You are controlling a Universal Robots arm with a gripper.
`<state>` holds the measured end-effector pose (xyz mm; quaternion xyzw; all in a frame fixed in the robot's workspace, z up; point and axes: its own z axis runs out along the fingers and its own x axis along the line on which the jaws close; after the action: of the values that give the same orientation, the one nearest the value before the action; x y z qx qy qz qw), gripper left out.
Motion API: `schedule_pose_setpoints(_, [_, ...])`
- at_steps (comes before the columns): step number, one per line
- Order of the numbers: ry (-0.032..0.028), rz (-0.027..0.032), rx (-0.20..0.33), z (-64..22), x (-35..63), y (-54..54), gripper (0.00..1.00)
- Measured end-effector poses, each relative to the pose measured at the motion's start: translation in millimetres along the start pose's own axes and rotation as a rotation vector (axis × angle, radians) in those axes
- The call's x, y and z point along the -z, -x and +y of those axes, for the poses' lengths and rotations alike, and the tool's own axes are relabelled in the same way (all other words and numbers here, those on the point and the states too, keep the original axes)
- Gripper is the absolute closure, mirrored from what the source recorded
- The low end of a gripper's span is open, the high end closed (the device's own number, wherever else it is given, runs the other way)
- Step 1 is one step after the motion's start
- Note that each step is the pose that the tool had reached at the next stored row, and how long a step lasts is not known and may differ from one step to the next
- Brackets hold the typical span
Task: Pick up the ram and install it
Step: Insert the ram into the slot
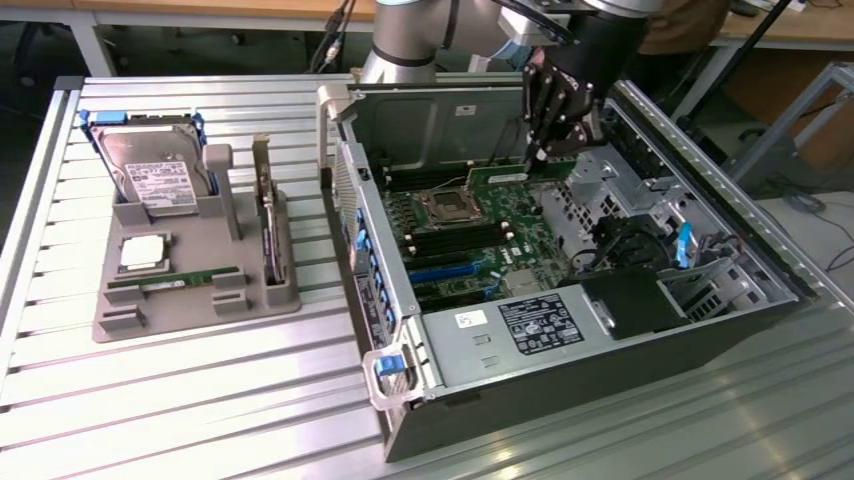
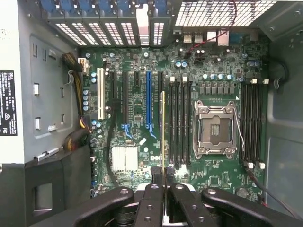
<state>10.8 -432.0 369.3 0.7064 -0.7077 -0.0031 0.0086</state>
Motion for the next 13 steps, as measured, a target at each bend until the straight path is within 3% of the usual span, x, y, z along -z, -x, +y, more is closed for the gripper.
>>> schedule_pose_setpoints(13, [0.0000,0.0001,0.000,-0.2,-9.0,0.1,0.88])
